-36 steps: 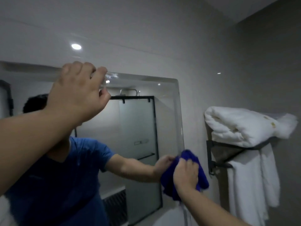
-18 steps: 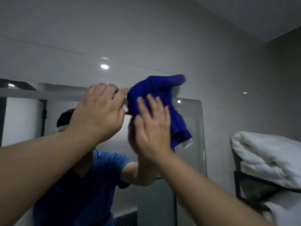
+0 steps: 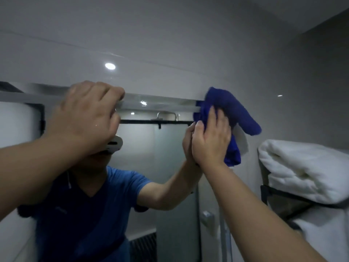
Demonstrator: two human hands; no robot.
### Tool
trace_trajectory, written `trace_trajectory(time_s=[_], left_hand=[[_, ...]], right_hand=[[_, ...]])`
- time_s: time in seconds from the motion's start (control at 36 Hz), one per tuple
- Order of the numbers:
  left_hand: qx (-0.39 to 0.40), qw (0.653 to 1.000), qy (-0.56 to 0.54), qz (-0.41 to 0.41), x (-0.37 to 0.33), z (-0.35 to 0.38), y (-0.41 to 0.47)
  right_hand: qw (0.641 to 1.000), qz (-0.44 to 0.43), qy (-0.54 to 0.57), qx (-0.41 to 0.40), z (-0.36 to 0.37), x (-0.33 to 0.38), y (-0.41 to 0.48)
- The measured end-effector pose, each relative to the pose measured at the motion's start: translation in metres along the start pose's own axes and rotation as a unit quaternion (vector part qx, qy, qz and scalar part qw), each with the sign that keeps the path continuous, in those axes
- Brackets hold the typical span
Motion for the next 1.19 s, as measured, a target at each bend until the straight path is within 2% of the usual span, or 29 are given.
trace_trajectory(time_s=[0.08, 0.17, 0.33, 0.39, 0.47, 0.72, 0.92, 1.03, 1.19], left_hand=[[-0.004, 1.000, -0.005, -0.003, 0.001, -0.001, -0.002], [-0.016, 0.999, -0.028, -0.012, -0.010, 0.003, -0.013], [0.044, 0.997, 0.003, 0.065, -0.088, 0.046, -0.055], [0.061, 0.995, 0.034, 0.067, -0.104, 0.060, -0.065], [0.047, 0.995, 0.071, 0.048, -0.107, 0.071, -0.066], [0.009, 0.994, 0.106, 0.033, -0.112, 0.079, -0.069], [0.009, 0.993, 0.116, 0.033, -0.116, 0.076, -0.071], [0.013, 0.993, 0.113, 0.036, -0.117, 0.074, -0.073], [0.008, 0.993, 0.109, 0.041, -0.116, 0.075, -0.071]], right_hand=[[0.997, 0.077, 0.011, -0.001, 0.002, -0.008, -0.001], [0.993, 0.116, 0.001, 0.032, 0.005, -0.011, -0.010], [0.989, 0.102, 0.048, 0.099, 0.002, -0.046, -0.042], [0.984, 0.082, 0.090, 0.131, 0.002, -0.065, -0.055], [0.968, 0.090, 0.182, 0.147, 0.001, -0.093, -0.081], [0.969, 0.210, 0.092, 0.091, 0.042, -0.174, -0.253], [0.935, 0.329, 0.074, 0.106, 0.064, -0.208, -0.346], [0.922, 0.363, 0.117, 0.072, 0.055, -0.190, -0.324], [0.967, 0.211, 0.109, 0.090, 0.029, -0.129, -0.191]])
Point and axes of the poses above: each hand's wrist, its own y-axis towards the middle knuckle, its own z-axis out of the palm, x = y × z, the point moved 6 cm from there along y, towards the middle knuckle, and after that the axes turned 12 degrees about x, right-handed, at the moved point
